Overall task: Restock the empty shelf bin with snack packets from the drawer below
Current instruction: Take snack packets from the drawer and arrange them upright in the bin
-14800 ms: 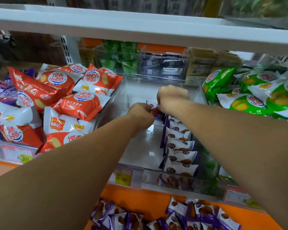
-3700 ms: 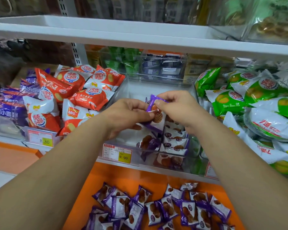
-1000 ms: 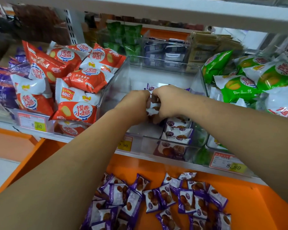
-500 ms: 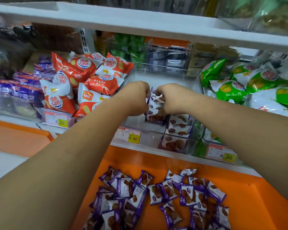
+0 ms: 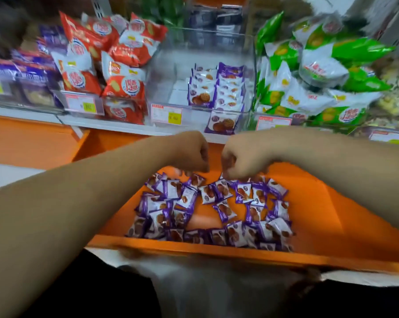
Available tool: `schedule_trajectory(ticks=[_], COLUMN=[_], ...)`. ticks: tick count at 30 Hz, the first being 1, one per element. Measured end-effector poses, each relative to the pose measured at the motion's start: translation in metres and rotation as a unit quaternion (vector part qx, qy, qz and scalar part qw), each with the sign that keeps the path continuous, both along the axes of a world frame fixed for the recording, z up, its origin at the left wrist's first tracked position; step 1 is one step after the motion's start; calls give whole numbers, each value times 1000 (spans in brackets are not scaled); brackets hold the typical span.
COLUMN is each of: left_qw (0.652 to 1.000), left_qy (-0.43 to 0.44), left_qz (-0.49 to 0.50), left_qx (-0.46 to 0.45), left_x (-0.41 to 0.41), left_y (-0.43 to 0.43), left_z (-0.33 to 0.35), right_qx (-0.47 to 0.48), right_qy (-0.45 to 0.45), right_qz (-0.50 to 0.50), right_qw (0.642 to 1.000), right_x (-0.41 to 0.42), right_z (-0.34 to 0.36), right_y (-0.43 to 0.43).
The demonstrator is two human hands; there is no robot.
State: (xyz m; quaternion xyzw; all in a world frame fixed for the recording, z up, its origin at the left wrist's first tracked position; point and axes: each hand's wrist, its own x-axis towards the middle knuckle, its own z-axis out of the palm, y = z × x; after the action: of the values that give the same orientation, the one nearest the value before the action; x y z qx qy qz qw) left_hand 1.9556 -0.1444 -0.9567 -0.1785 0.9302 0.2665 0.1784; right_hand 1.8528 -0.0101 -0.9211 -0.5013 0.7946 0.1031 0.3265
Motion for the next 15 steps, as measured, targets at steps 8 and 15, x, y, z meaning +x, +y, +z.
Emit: schedule_trajectory(ticks=[8, 15], left_qw=[987, 968], left_qy=[-141, -218], left_qz=[2, 41], left_qx=[-80, -119], left_x=[-25, -29], left_y=[-19, -47], left_z=[-143, -216], right_qx=[42, 59], right_qy=[-51, -85], right_qz=[-74, -168], right_qw=[995, 980], right_x=[-40, -53], right_z=[-167, -275], right_y=[-17, -23])
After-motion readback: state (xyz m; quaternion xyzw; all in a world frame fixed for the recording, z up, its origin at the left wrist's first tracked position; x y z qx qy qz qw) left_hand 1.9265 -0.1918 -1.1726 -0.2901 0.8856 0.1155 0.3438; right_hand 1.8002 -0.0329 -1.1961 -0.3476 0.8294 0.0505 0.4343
